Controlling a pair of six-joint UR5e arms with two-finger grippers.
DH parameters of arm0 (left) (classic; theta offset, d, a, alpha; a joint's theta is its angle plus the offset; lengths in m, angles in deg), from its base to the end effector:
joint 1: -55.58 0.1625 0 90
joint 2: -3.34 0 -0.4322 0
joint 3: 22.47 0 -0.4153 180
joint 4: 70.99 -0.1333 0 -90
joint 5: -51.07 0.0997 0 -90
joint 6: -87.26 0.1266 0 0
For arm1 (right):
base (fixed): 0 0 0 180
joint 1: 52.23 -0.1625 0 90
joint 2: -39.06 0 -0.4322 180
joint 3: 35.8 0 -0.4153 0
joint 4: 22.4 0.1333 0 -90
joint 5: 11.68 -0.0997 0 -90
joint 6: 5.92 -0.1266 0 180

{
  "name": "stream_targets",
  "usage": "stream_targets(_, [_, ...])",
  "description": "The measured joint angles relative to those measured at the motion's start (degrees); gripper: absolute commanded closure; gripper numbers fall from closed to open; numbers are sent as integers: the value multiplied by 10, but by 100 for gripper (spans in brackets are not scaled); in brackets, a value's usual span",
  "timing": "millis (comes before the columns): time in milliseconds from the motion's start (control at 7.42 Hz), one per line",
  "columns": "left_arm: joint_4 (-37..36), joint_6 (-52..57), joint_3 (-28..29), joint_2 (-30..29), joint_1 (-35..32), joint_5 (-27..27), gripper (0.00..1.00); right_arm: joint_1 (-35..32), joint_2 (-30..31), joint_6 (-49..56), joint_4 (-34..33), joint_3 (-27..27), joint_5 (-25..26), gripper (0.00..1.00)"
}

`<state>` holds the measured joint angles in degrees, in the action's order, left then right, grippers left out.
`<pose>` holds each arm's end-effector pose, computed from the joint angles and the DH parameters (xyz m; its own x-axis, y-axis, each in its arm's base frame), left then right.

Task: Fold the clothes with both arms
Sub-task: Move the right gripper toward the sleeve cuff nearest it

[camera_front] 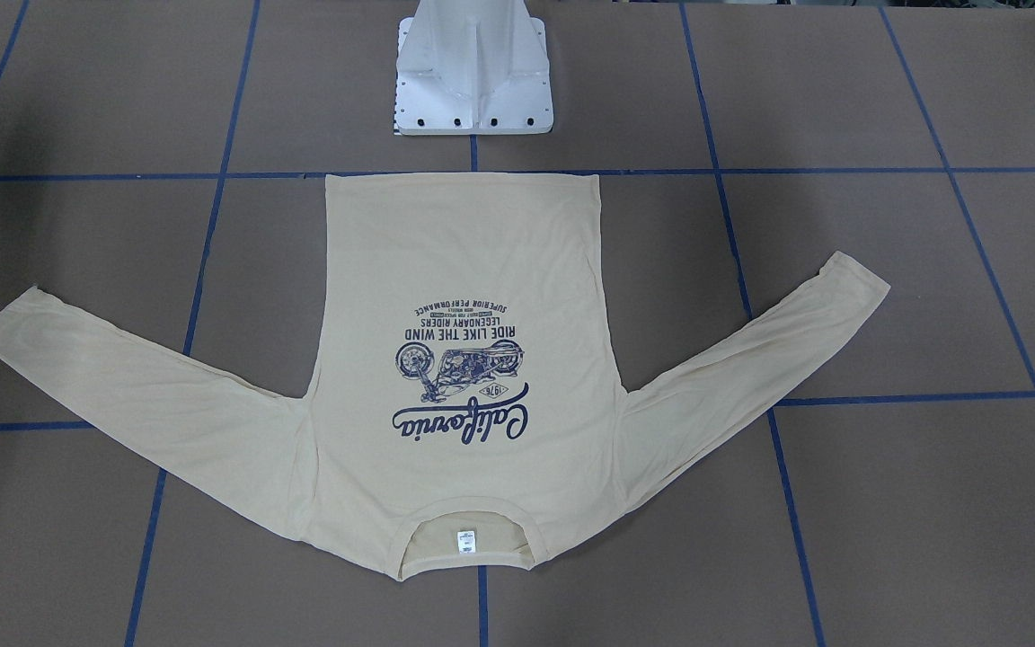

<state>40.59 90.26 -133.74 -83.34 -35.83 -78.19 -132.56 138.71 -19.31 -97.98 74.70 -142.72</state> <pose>-0.0657 -0.5079 0.4781 0.7839 0.4234 -0.4541 -0.0221 0.7499 0.6612 -0.0289 -0.4682 0.5542 0.7127 -0.1856 0.6765 -0.0135 0.9605 0.2778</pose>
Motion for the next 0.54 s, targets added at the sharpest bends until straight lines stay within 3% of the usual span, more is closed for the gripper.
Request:
stream_targets(270, [0,0,0,1,0,0,0,54,2,-56,87,-55,24,1])
stream_targets(539, [0,0,0,2,0,-1,0,118,3,-160,228,-122,66,2])
